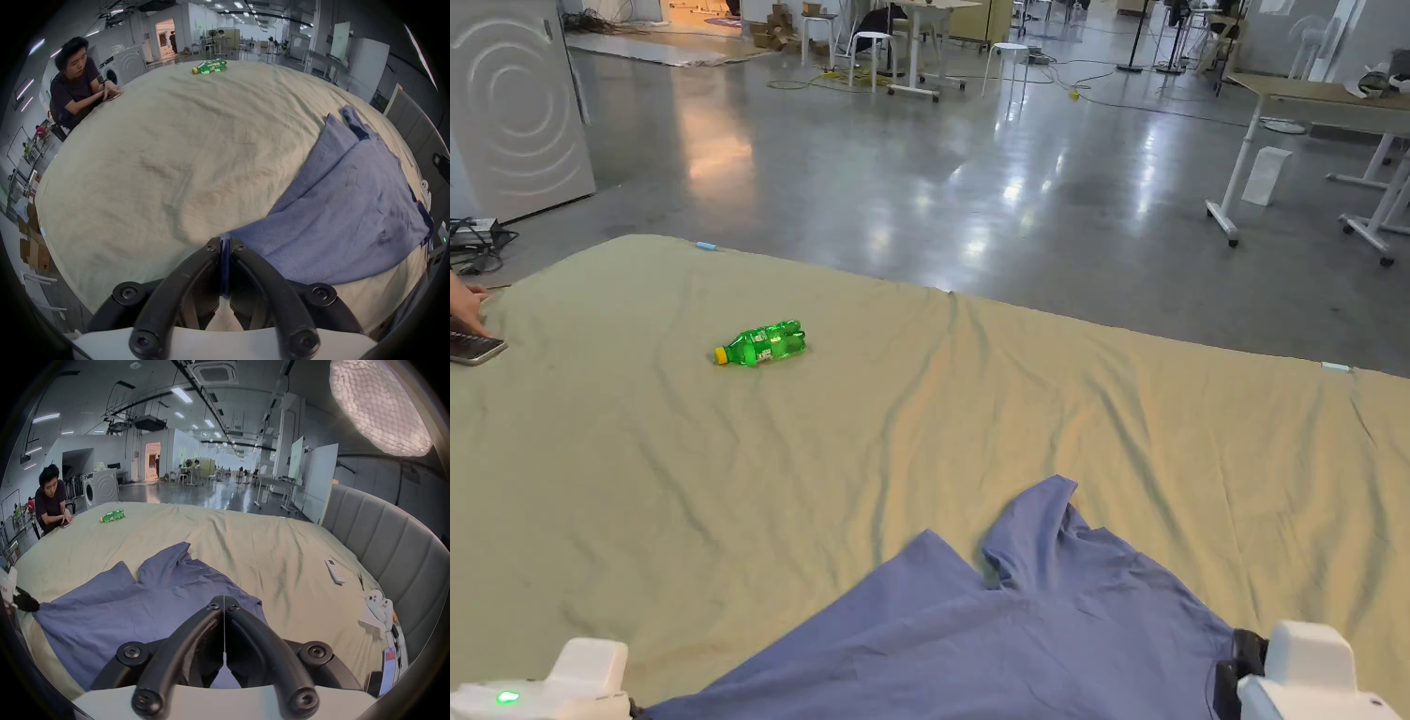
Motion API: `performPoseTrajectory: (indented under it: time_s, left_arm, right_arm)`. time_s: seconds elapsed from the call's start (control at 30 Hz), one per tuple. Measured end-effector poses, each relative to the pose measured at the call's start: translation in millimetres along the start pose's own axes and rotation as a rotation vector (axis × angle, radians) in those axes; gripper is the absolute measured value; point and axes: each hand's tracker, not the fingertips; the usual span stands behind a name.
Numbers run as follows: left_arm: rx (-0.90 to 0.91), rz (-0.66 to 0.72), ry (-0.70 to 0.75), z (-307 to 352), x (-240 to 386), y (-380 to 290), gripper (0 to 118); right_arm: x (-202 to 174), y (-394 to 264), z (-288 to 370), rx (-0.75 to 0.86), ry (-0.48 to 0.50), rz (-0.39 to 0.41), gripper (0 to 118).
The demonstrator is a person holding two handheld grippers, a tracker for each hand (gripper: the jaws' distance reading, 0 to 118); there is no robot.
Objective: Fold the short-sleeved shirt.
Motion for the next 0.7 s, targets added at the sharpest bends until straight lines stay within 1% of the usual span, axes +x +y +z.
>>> performPoseTrajectory:
  time_s: [0.03, 0.07, 0.1, 0.13, 0.17, 0.2, 0.27, 0.3, 0.33, 0.37, 0.4, 0.47, 0.53, 0.57, 0.6, 0.63, 0.67, 0.7]
  left_arm:
    - [0.006, 0.002, 0.000, 1.5, -0.9, -1.1, 6]
    - [0.020, 0.007, 0.002, 3.5, -1.8, -2.5, 6]
    - [0.033, 0.007, 0.015, 20.4, 10.5, -2.8, 6]
    - [0.035, 0.005, 0.017, 22.1, 11.5, -3.8, 6]
    - [0.038, 0.006, 0.019, 23.0, 12.2, -4.8, 6]
    - [0.042, 0.009, 0.022, 23.3, 13.2, -5.8, 6]
    - [0.046, 0.013, 0.031, 26.3, 15.9, -5.5, 6]
    - [0.045, 0.014, 0.036, 25.7, 17.2, -5.7, 6]
    - [0.045, 0.016, 0.039, 25.0, 18.0, -5.9, 6]
    - [0.045, 0.021, 0.042, 22.6, 16.0, -4.7, 6]
    - [0.044, 0.026, 0.045, 21.4, 16.4, -4.6, 6]
    - [0.041, 0.030, 0.049, 19.8, 17.7, -4.9, 6]
    - [0.035, 0.030, 0.055, 18.4, 17.9, -3.9, 6]
    - [0.033, 0.030, 0.057, 18.2, 18.0, -4.2, 6]
    - [0.033, 0.029, 0.058, 18.0, 18.0, -4.5, 6]
    - [0.031, 0.028, 0.060, 19.8, 20.2, -3.4, 6]
    - [0.028, 0.026, 0.062, 19.9, 20.6, -3.5, 6]
    - [0.027, 0.025, 0.064, 19.9, 20.8, -3.9, 6]
  right_arm:
    - [4.1, 5.4, -22.2, -0.047, 0.022, 0.016, 9]
    - [5.6, 15.6, -47.3, -0.101, 0.053, 0.018, 23]
    - [5.2, 20.1, -68.9, -0.195, 0.071, -0.012, 51]
    - [4.3, 32.5, -90.2, -0.190, 0.082, 0.034, 67]
    - [4.9, 37.7, -112.2, -0.246, 0.117, 0.032, 70]
    - [1.5, 43.8, -132.2, -0.241, 0.125, 0.066, 69]
    - [-6.8, 54.1, -170.2, -0.285, 0.138, 0.134, 69]
    - [-8.7, 59.0, -184.2, -0.305, 0.137, 0.164, 71]
    - [-12.2, 61.4, -199.3, -0.342, 0.160, 0.183, 72]
    - [-15.0, 62.7, -216.0, -0.378, 0.188, 0.175, 72]
    - [-17.0, 62.7, -228.8, -0.392, 0.201, 0.145, 74]
    - [-20.8, 58.3, -254.0, -0.444, 0.210, 0.128, 78]
    - [-24.9, 53.4, -272.2, -0.491, 0.198, 0.143, 78]
    - [-28.3, 53.1, -269.9, -0.499, 0.183, 0.159, 78]
    - [-29.7, 49.6, -275.9, -0.505, 0.179, 0.166, 76]
    - [-30.2, 46.7, -279.5, -0.530, 0.185, 0.170, 72]
    - [-29.6, 44.2, -282.2, -0.554, 0.201, 0.157, 68]
    - [-28.7, 44.3, -285.3, -0.541, 0.205, 0.123, 58]
